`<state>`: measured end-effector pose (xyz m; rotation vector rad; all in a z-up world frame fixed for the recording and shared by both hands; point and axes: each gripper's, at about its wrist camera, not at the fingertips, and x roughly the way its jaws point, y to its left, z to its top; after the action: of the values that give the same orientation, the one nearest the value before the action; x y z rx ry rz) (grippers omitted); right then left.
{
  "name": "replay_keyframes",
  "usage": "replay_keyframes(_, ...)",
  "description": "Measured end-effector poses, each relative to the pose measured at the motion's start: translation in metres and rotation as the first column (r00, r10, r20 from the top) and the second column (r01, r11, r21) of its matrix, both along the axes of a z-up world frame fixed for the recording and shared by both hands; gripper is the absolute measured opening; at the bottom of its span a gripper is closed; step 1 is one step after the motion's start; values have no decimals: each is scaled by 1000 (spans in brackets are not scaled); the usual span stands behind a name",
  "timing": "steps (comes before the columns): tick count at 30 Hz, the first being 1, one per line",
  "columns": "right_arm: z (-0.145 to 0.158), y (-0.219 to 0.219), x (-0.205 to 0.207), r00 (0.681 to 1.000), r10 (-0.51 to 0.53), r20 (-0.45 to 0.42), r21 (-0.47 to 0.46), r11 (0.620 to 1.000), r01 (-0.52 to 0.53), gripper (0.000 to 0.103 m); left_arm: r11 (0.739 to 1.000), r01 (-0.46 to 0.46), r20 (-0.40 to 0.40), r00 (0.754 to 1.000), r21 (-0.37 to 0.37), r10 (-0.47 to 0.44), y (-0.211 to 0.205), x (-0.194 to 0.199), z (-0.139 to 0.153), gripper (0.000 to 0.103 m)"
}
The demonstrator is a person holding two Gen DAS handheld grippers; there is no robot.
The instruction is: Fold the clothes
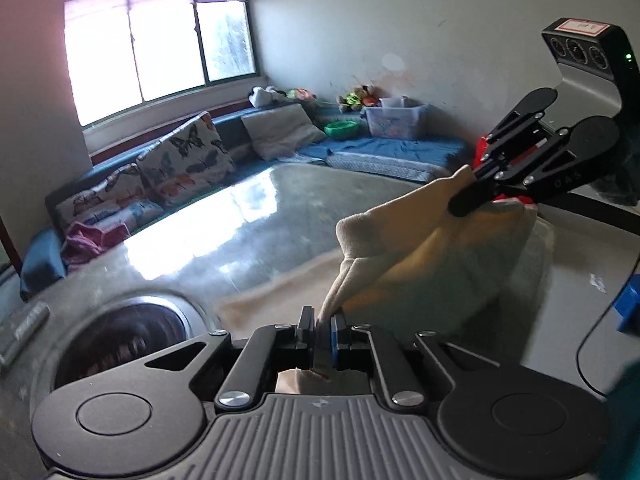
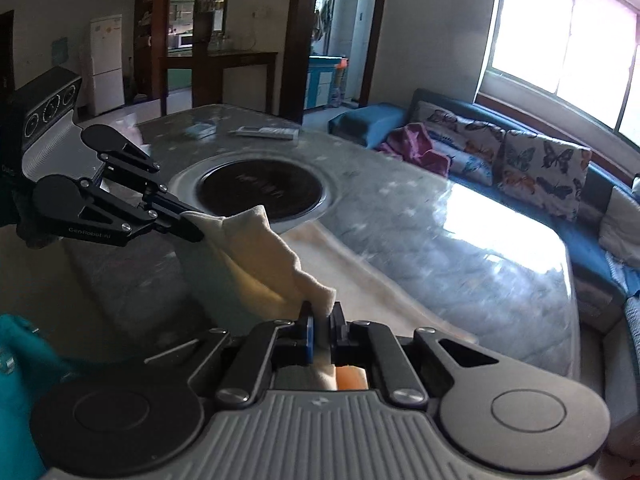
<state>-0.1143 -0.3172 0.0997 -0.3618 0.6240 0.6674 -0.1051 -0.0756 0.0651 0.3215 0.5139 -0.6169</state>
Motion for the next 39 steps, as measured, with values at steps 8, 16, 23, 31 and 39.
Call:
replay_keyframes(8,-28,4,99,996,-77,-43,-27,997,76,6,996,-85,-87,992,22,87,-15,109,-26,9)
replay_keyframes(16,-96,-17,148,944,-308,-117,88,944,319,20,981,-189,-168,967,36,192,-20,155,-69,13)
replay_keyframes(23,-98,-59,120,909,-379,-175,168,898,406,20,973,-231,-152,961,10,230,-18,151,-63,19)
replay_keyframes(31,-111,-70,117,891,-393,-226,180,882,435,25,979,-205,-139,969,18,205,-25,154,-60,16)
replay_keyframes(39,-112,-49,121,906,-403,-130,86,905,416,7,976,-219,-99,971,4,218,-27,156,-51,10)
